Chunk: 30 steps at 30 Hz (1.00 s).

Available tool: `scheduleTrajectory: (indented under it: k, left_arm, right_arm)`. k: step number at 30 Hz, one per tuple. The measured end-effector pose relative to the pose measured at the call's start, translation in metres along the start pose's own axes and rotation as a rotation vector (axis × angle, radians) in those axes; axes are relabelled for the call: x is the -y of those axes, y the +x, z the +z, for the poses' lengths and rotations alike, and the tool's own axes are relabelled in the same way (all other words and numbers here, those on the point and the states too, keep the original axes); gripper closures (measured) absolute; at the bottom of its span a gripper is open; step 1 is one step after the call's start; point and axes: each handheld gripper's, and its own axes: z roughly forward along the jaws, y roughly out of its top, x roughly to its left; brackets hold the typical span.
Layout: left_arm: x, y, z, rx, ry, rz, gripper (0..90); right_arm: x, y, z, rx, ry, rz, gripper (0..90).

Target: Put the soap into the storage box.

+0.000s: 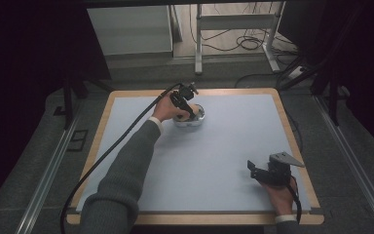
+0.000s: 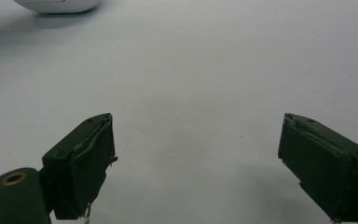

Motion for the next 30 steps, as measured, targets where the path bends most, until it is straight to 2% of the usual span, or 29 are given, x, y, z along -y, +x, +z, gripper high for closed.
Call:
scheduleTrajectory:
  k: [1, 3, 4, 6, 11, 13, 14, 16, 17, 18, 19, 21, 22, 27, 28, 29, 30]
  left_arm:
    - [0.0, -0.001, -0.001, 0.004, -0.01, 0.004, 30.0]
    - [0.001, -0.003, -0.005, 0.02, -0.046, -0.013, 28.6]
    - [0.002, -0.004, -0.008, 0.025, -0.048, -0.012, 26.7]
    - [0.005, -0.007, -0.013, 0.019, -0.048, -0.006, 24.8]
    - [0.023, -0.014, -0.033, 0.012, -0.099, -0.023, 22.8]
    - [0.035, -0.018, -0.044, 0.009, -0.119, -0.02, 21.8]
    - [0.045, -0.02, -0.052, 0.01, -0.143, -0.032, 21.1]
    - [0.051, -0.021, -0.056, 0.011, -0.147, -0.036, 20.8]
    - [0.058, -0.023, -0.059, 0.009, -0.165, -0.048, 20.8]
    - [0.071, -0.025, -0.066, 0.008, -0.19, -0.058, 20.8]
    - [0.071, -0.025, -0.066, 0.008, -0.19, -0.058, 20.6]
    - [0.09, -0.03, -0.075, 0.011, -0.232, -0.072, 20.6]
    - [0.09, -0.03, -0.075, 0.011, -0.232, -0.072, 20.8]
    - [0.123, -0.041, -0.085, 0.029, -0.282, -0.088, 20.2]
    - [0.13, -0.044, -0.086, 0.021, -0.291, -0.092, 19.7]
    - [0.146, -0.048, -0.088, 0.011, -0.297, -0.095, 19.7]
    - [0.146, -0.048, -0.088, 0.011, -0.297, -0.095, 20.0]
  right_arm:
    - [0.0, 0.0, 0.0, -0.001, 0.001, 0.001, 11.0]
    - [0.0, 0.0, 0.0, 0.0, 0.001, 0.001, 11.0]
    - [0.0, 0.0, 0.0, 0.0, 0.001, -0.001, 11.0]
    - [0.0, 0.001, 0.0, 0.002, 0.0, -0.001, 11.0]
    - [0.0, 0.001, 0.0, 0.006, -0.005, -0.003, 11.2]
    - [0.0, 0.001, -0.001, 0.007, -0.005, -0.007, 11.2]
    - [0.0, 0.001, 0.0, 0.008, -0.003, -0.009, 11.2]
    - [0.0, 0.001, 0.0, 0.008, -0.003, -0.008, 11.3]
    - [0.0, 0.001, 0.0, 0.007, -0.002, -0.005, 11.3]
    - [0.0, 0.001, 0.0, 0.004, -0.001, -0.003, 11.3]
    - [0.0, 0.001, 0.0, 0.004, -0.001, -0.003, 11.3]
    - [0.0, 0.001, 0.0, 0.007, -0.002, -0.003, 11.3]
    - [0.0, 0.001, 0.0, 0.007, -0.002, -0.003, 11.3]
    - [0.0, 0.001, 0.0, 0.009, -0.003, -0.003, 11.3]
    - [0.0, 0.001, 0.0, 0.009, -0.002, -0.003, 11.2]
    - [0.0, 0.001, 0.0, 0.011, -0.003, -0.003, 11.3]
    - [0.0, 0.001, 0.0, 0.011, -0.003, -0.003, 11.3]
